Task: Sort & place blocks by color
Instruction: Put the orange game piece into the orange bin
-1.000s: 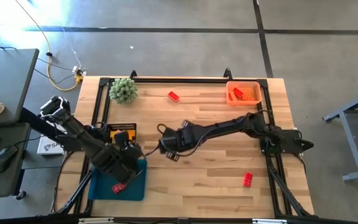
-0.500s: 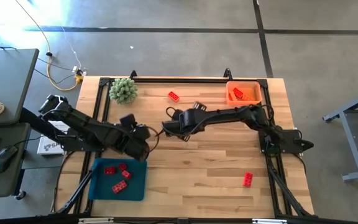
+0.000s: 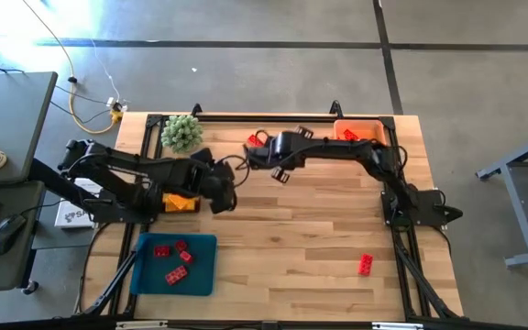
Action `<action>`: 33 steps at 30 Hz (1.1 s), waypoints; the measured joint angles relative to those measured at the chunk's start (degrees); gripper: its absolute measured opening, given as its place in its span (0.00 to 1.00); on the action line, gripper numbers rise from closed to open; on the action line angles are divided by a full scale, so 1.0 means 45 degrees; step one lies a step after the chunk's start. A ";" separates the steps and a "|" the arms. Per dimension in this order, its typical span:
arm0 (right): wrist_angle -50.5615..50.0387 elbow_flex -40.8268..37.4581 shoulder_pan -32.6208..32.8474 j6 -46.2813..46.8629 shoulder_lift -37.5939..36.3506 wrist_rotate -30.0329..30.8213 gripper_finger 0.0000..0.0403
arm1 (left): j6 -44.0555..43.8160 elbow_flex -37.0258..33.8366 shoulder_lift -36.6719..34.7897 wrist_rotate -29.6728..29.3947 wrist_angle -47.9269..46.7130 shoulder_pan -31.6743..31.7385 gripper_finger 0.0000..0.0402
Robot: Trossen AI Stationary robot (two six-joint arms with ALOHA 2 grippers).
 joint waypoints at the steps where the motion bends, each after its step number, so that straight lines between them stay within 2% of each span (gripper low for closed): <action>1: -0.0010 0.0000 -0.0175 -0.0099 -0.0078 0.0005 0.27 | 0.0297 0.0000 0.0000 0.0145 0.0267 0.0202 0.51; 9: -0.0003 0.0000 -0.1614 -0.1121 -0.1328 -0.0055 0.27 | 0.3141 0.0000 0.0000 0.2795 0.2783 0.1878 0.51; 15: -0.0008 0.0000 -0.2673 -0.1369 -0.2443 -0.0685 0.27 | 0.5161 0.0000 0.0000 0.4764 0.4369 0.3234 0.51; 18: -0.0008 0.0000 -0.3211 -0.1731 -0.2865 -0.1281 0.27 | 0.6408 0.0000 0.0000 0.5093 0.5150 0.3806 0.51; 23: -0.0008 0.0000 -0.4381 -0.2650 -0.3240 -0.3468 0.27 | 0.8141 0.0000 0.0005 0.5525 0.6699 0.4679 0.51; 29: -0.0008 0.0000 -0.5653 -0.3163 -0.3364 -0.4455 0.27 | 0.9080 0.0000 0.0005 0.6939 0.8196 0.5818 0.51; 33: -0.0008 0.0000 -0.6434 -0.3177 -0.3364 -0.4786 0.27 | 0.9216 0.0000 0.0005 0.7120 0.8563 0.6542 0.51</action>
